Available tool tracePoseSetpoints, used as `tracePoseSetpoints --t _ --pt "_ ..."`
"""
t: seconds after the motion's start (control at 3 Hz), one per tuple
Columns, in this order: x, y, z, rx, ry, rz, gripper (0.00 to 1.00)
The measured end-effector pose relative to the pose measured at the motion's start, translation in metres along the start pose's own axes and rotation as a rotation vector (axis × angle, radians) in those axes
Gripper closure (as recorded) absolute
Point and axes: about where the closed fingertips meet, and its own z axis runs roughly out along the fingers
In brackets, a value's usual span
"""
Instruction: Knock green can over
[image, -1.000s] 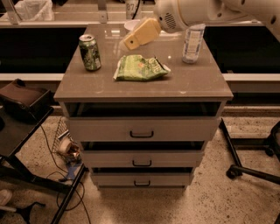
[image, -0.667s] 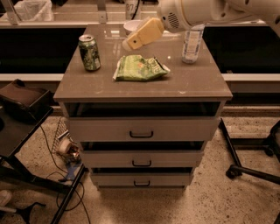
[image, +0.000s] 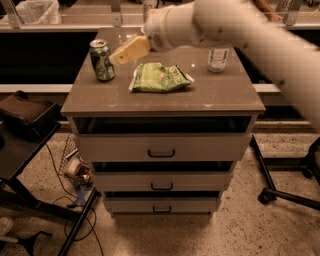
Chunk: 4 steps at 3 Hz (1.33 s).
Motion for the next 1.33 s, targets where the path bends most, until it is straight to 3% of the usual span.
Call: tracePoseSetpoints --t 0.67,1.33 --pt "0.048 -0.008 0.135 0.007 -0.197 0.144 0.0" --pt "0.051 0.007 0.164 -0.083 -0.265 0.239 0.43"
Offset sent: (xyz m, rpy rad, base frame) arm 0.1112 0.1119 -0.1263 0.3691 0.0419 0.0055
